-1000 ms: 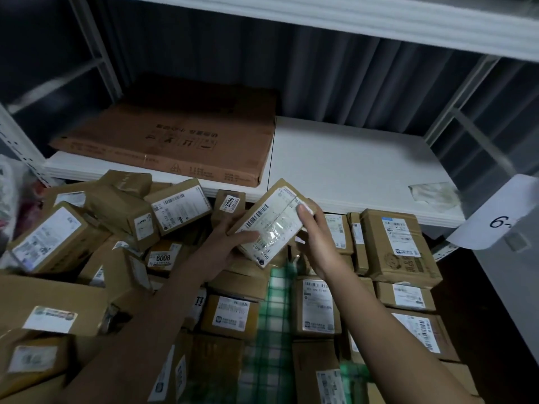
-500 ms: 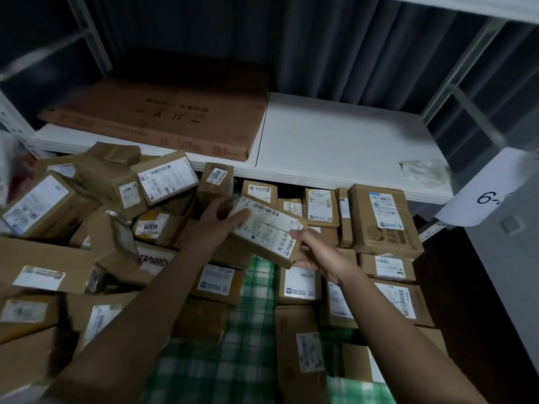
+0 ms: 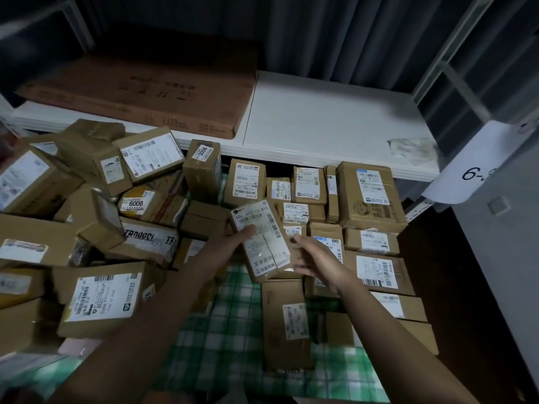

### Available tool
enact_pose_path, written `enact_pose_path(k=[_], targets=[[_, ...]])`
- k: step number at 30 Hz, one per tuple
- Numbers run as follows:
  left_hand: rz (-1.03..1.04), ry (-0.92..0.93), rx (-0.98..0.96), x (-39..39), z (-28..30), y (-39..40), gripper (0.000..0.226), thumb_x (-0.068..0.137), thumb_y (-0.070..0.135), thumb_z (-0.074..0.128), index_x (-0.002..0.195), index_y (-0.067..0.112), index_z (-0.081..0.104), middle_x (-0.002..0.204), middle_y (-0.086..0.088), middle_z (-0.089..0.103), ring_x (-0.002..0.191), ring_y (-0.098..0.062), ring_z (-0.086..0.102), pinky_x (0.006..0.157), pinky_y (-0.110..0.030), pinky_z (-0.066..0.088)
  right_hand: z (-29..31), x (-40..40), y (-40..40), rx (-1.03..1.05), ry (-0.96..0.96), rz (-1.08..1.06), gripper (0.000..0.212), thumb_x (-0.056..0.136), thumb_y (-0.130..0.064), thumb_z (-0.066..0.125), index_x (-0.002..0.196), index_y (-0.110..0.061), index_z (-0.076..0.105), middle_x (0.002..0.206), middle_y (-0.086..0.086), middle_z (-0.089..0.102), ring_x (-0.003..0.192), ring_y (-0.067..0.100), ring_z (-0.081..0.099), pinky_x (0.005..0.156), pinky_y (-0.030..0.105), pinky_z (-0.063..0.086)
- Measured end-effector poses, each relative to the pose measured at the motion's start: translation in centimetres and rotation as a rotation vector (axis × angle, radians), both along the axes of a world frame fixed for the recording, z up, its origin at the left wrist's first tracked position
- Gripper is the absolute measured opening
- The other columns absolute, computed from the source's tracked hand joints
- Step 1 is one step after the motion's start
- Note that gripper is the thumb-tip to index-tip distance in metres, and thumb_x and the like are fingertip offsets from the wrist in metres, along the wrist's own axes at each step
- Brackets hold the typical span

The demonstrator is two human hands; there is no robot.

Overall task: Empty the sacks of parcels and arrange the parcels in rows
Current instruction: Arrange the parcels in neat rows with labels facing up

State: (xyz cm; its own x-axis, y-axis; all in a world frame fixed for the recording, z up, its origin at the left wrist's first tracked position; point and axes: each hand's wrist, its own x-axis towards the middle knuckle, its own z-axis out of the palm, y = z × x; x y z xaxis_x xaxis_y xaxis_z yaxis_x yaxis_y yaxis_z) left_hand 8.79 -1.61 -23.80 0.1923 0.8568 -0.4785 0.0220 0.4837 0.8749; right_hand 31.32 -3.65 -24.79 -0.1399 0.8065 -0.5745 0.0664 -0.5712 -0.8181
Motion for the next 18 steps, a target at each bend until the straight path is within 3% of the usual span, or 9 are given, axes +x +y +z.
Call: enact_pose_path(k=[4, 8, 10, 12, 15, 18], targets=[[-0.118, 0.024, -0.05, 0.4, -0.6, -1.5, 0.024, 0.087, 0.033, 0.067, 0.106, 0.038, 0.053, 0.107, 0.009, 0.066, 0.095, -0.012, 0.064, 0.092, -0.041, 0.051, 0.4, 0.5, -2.0, 0.08, -0.006, -0.123, 0.017, 0.1, -0.027, 0.053, 0.104, -0.016, 0.065, 0.093, 0.009, 0.064, 0.083, 0.019, 0.059, 0.073, 0.025, 0.047], [-0.201, 0.051, -0.167, 1.1, -1.9, -3.3, 0.056, 0.083, 0.039, 0.072, 0.13, 0.031, 0.044, 0.111, -0.003, 0.07, 0.093, -0.022, 0.071, 0.076, -0.039, 0.059, 0.1, 0.8, -5.0, 0.144, -0.172, -0.131, 0.014, 0.095, -0.026, 0.06, 0.103, -0.015, 0.066, 0.094, 0.009, 0.066, 0.088, 0.023, 0.061, 0.072, 0.028, 0.049], [-0.213, 0.062, -0.169, 1.9, -2.3, -4.1, 0.046, 0.084, 0.034, 0.072, 0.123, 0.027, 0.049, 0.114, -0.005, 0.069, 0.095, -0.023, 0.07, 0.079, -0.042, 0.059, -0.2, 0.6, -6.7, 0.12, -0.189, -0.038, 0.032, 0.088, -0.04, 0.067, 0.115, -0.024, 0.062, 0.104, 0.002, 0.066, 0.097, 0.018, 0.063, 0.081, 0.028, 0.051], [-0.243, 0.064, -0.155, 3.0, -2.6, -5.2, 0.034, 0.086, 0.029, 0.071, 0.116, 0.024, 0.057, 0.113, -0.004, 0.069, 0.094, -0.022, 0.07, 0.081, -0.043, 0.059, -0.4, 0.3, -8.5, 0.164, -0.227, 0.078, 0.07, 0.076, -0.053, 0.074, 0.136, -0.033, 0.046, 0.122, -0.008, 0.061, 0.111, 0.011, 0.06, 0.092, 0.03, 0.052], [-0.278, 0.009, -0.195, 4.4, -3.0, -6.9, 0.04, 0.087, 0.027, 0.07, 0.123, 0.018, 0.057, 0.112, -0.004, 0.07, 0.092, -0.02, 0.071, 0.072, -0.036, 0.06, -1.3, 0.0, -10.3, 0.395, -0.453, 0.236, 0.099, 0.068, -0.053, 0.083, 0.148, -0.038, 0.025, 0.136, -0.011, 0.049, 0.126, 0.009, 0.046, 0.096, 0.034, 0.047], [-0.286, 0.036, -0.244, 5.1, -3.5, -8.3, 0.064, 0.081, 0.032, 0.076, 0.133, 0.015, 0.044, 0.118, -0.006, 0.066, 0.092, -0.021, 0.071, 0.066, -0.034, 0.059, -1.6, 0.5, -11.6, 0.383, -0.752, 0.326, 0.114, 0.065, -0.051, 0.081, 0.151, -0.035, 0.009, 0.134, -0.003, 0.039, 0.126, 0.016, 0.035, 0.095, 0.038, 0.042]])
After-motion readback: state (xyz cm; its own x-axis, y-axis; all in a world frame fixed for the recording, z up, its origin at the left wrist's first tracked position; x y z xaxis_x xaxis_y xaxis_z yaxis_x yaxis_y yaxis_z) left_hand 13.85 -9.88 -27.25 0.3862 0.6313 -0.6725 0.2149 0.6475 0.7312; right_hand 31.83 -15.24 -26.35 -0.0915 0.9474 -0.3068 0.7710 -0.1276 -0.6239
